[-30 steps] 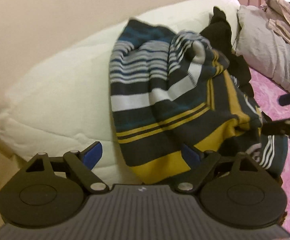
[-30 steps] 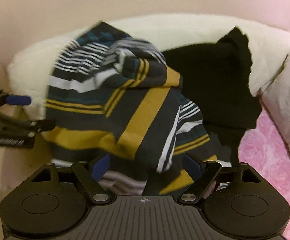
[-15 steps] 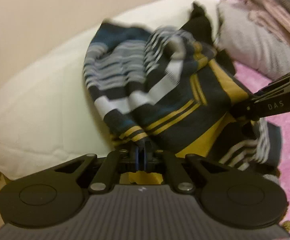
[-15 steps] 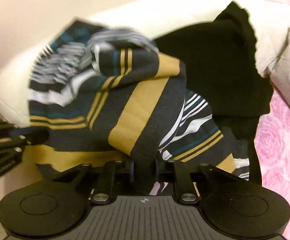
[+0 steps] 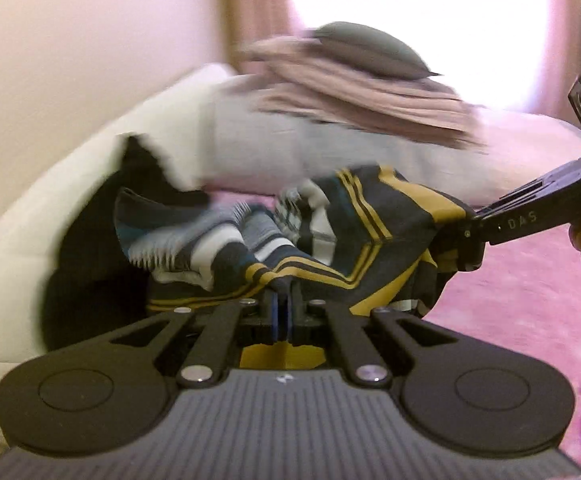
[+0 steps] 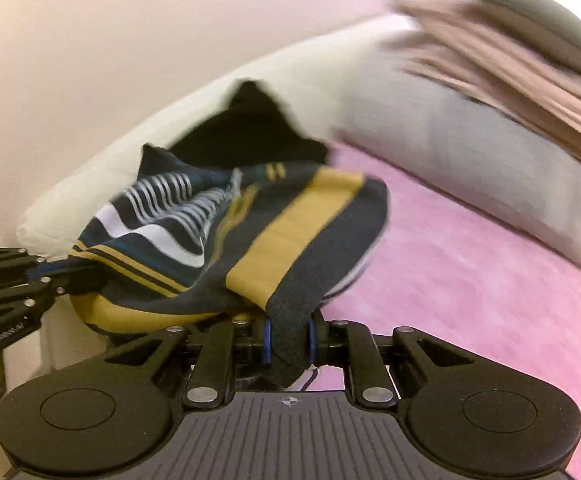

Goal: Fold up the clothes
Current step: 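Grasp the striped sweater with the left gripper while the right gripper grasps it too, then lift the sweater with both grippers and drop it onto the bedspread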

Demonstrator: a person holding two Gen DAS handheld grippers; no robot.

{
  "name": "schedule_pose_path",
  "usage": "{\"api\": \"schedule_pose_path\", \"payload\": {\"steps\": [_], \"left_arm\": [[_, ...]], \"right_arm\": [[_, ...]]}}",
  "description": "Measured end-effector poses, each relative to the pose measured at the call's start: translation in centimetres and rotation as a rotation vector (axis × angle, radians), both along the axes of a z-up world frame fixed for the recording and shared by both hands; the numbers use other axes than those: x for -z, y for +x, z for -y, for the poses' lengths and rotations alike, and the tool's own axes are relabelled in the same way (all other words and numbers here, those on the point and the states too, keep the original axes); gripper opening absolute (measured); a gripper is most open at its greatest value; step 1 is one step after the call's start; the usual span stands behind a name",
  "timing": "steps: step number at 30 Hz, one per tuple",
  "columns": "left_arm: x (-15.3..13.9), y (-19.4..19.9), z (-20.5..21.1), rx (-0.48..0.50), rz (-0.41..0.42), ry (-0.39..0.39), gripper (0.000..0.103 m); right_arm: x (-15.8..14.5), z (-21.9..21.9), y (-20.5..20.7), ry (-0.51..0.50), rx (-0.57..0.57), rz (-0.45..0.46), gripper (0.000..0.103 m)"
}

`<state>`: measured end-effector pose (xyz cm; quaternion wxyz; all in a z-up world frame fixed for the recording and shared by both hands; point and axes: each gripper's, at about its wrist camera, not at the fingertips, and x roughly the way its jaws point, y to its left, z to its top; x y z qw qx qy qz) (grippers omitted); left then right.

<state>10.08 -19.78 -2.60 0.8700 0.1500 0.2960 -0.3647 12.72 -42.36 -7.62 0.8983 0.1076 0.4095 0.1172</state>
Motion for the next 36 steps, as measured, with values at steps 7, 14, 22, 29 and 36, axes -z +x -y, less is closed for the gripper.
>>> {"api": "schedule_pose_path", "payload": {"steps": [7,14,22,29,36], "left_arm": [[0.6,-12.9,15.9,0.331,-0.161,-0.042,0.001],[0.5,-22.2,26.3,0.695,-0.244,-0.046,0.001],[-1.9,-29.6,33.7,1.004,-0.202,-0.093,0.001],[-10.6,-31.6,37.8,1.142,-0.189,-0.347,0.001],[-11.2,-23.5,33.6,1.047,-0.279,-0.432,0.002]], "right_arm": [[0.6,16.4,-17.2,-0.021,0.316,-0.056,0.014],[-1.7,25.0,-32.5,-0.099,0.693,-0.077,0.014],[-6.0,28.2,-42.5,-0.126,0.982,-0.043,0.014],[-18.5,28.4,-48.4,-0.474,1.099,0.123,0.014],[-27.6,17.3,-43.2,-0.823,0.894,0.303,0.014]]}}
